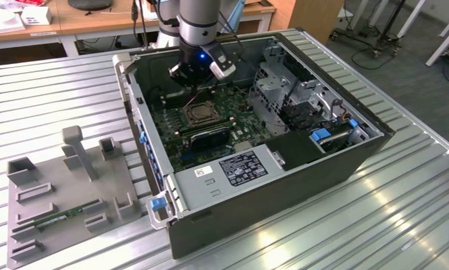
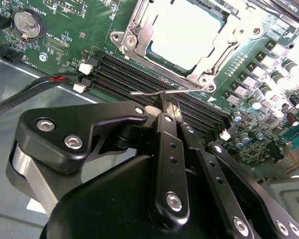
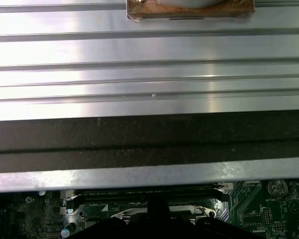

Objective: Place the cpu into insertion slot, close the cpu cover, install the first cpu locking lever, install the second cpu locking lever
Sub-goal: 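Install the first cpu locking lever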

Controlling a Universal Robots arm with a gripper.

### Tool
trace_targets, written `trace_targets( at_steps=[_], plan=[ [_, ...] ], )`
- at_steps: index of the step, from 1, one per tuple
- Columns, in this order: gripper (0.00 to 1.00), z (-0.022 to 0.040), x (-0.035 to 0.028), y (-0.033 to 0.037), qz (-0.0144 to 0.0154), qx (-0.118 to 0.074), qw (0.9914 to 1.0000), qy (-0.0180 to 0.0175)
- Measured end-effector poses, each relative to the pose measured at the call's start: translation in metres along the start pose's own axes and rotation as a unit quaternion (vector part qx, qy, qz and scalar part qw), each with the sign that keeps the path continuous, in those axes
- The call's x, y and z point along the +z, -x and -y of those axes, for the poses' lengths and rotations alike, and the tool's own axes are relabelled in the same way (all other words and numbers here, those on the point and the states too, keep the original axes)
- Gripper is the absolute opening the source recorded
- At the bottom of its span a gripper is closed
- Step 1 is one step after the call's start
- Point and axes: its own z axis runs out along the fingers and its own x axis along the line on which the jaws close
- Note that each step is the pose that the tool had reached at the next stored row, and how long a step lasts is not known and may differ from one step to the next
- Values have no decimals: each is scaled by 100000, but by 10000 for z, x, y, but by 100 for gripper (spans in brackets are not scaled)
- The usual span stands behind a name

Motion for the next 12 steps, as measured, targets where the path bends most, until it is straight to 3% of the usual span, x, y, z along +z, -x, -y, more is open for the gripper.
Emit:
trace_targets(
  at_steps=[12],
  plan=[
    [11, 3, 25, 25, -3, 2, 100000, -7]
  ],
)
